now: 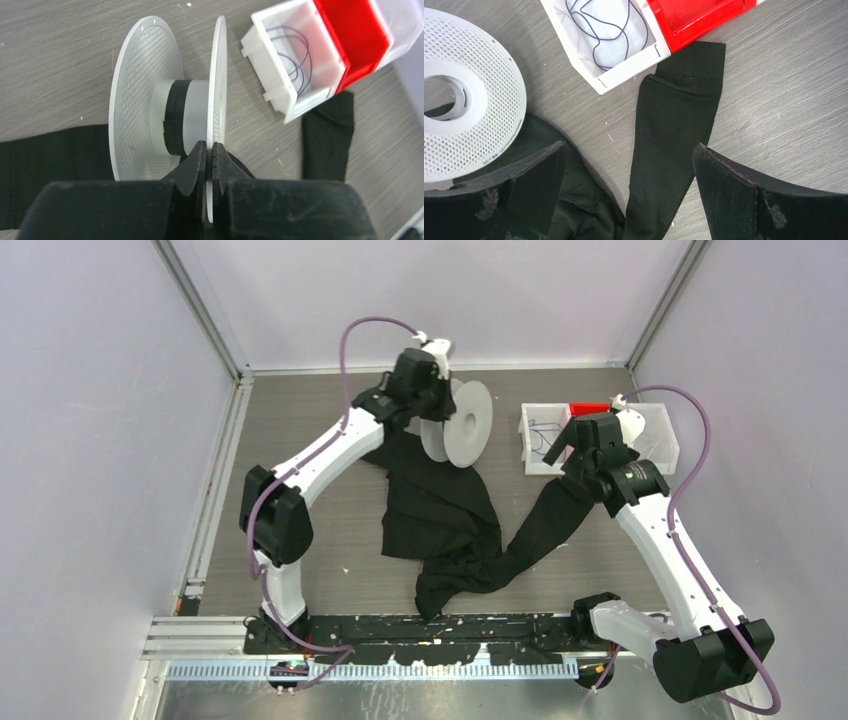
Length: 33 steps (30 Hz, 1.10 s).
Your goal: Wrap the cables
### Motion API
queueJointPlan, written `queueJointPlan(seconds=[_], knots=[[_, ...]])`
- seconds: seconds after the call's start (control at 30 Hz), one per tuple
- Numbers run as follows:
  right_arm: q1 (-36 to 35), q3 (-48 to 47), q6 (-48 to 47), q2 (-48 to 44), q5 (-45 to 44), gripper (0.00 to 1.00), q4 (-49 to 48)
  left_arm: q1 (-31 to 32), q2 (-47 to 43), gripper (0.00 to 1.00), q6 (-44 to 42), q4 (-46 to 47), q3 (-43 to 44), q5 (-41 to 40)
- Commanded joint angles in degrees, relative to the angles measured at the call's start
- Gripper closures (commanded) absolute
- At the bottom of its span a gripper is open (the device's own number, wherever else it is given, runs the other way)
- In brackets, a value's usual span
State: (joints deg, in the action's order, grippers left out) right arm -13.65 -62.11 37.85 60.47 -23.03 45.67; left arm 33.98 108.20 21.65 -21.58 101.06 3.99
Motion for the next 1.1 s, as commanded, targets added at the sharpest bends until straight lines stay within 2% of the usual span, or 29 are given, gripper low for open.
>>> queueJointPlan(seconds=[0.0,0.13,0.43,0.67,1.07], knots=[[-0.02,0.82,1.35,-0.70,-0.46,0.01,-1.00,6.09,-1.97,0.99,-11.74,-0.84,2.92,-16.32],[-0.01,0.93,1.52,-0.88,-0.30,0.00,-1.02,9.89,-0.65,1.00,-12.05,0.50,3.00,-18.27],[0.02,1.72,1.52,-1.65,-0.37,0.00,-1.02,18.03,1.45,0.99,-14.85,7.86,3.23,-28.77],[-0.04,1.90,1.58,-2.65,-0.39,0.00,-0.46,18.27,7.44,1.00,-7.18,3.41,11.29,-27.37],[-0.01,2.60,1.90,-4.84,-0.57,0.00,1.02,19.65,13.74,0.99,7.99,-7.05,22.23,-34.57]])
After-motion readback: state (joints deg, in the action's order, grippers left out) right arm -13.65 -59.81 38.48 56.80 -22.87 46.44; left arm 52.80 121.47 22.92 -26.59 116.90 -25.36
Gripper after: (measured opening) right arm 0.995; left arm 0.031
